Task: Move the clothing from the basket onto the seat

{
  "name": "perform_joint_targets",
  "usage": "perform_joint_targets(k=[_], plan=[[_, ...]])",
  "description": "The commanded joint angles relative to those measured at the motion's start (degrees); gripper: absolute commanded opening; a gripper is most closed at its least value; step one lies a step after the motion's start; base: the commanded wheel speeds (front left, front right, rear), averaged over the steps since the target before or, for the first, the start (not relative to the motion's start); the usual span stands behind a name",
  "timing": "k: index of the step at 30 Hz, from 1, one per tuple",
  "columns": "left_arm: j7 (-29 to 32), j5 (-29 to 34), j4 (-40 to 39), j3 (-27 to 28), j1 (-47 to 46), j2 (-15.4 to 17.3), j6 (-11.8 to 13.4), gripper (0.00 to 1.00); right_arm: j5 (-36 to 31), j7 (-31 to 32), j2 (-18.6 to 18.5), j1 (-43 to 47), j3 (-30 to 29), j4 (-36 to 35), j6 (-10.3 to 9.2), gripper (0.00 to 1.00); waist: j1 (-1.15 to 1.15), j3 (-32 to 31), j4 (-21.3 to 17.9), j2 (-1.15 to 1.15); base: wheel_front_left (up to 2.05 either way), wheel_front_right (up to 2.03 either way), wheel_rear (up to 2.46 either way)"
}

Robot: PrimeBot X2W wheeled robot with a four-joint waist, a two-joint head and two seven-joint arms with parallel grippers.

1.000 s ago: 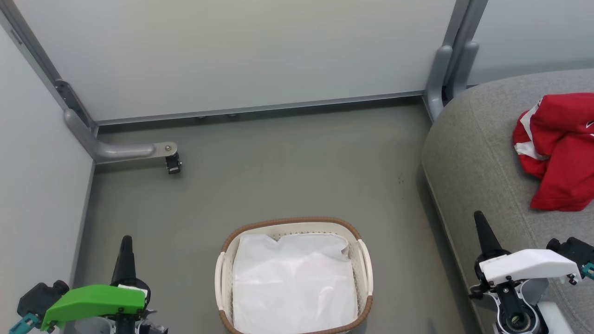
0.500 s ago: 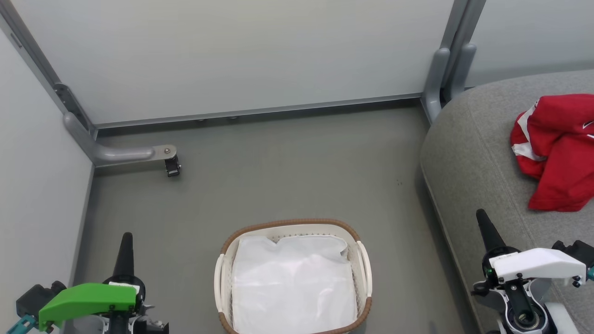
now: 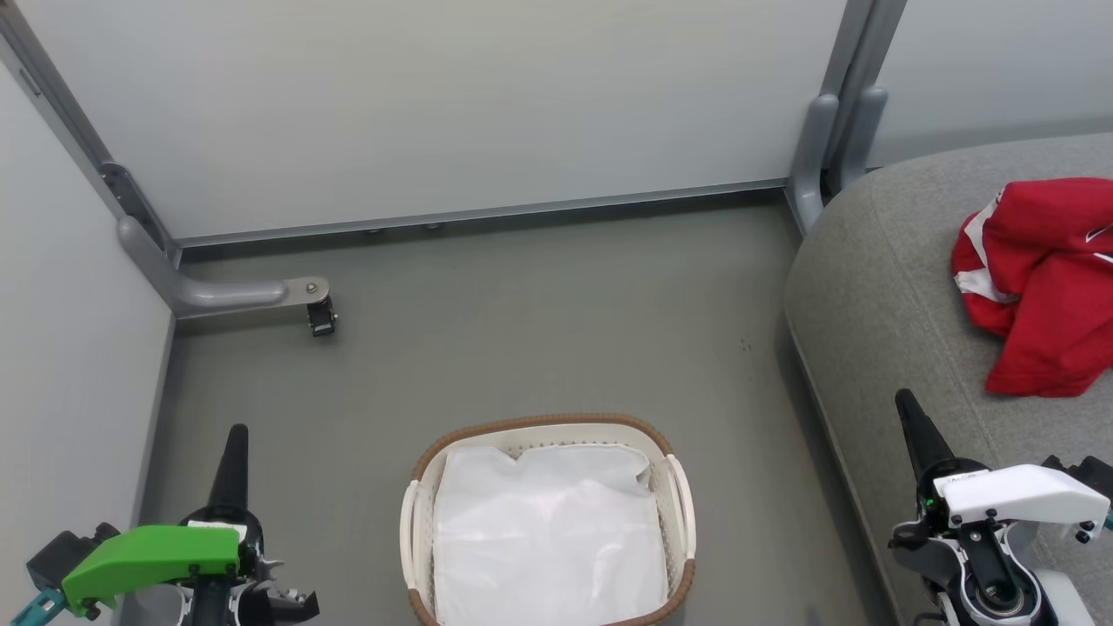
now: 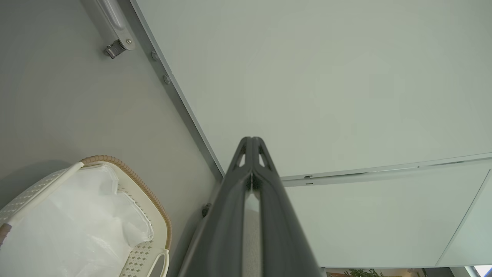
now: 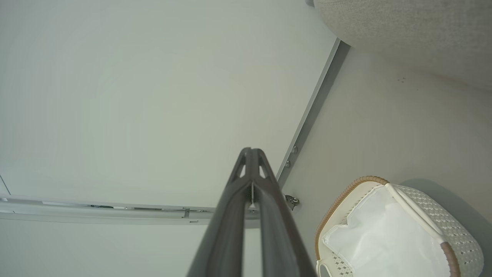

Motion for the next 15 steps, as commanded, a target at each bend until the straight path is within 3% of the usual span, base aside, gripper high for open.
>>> perform_joint_targets(k=[1, 15], plan=[[0.3, -1.4, -0.4, 0.3, -1.3, 0.4, -0.4, 0.00, 1.4, 0.4, -0.3, 0.7, -0.3, -0.6, -0.04, 0.00, 0.00, 0.0, 0.0, 0.00, 0.00, 0.00, 0.00], [1.9, -7.6, -1.0, 0.7, -1.6, 0.4, -0.5, 0.00, 7.6, 2.1, -0.4, 1.0, -1.0, -1.3, -0.04, 0.00, 0.00, -0.5, -0.3, 0.00, 0.00, 0.00, 0.00]])
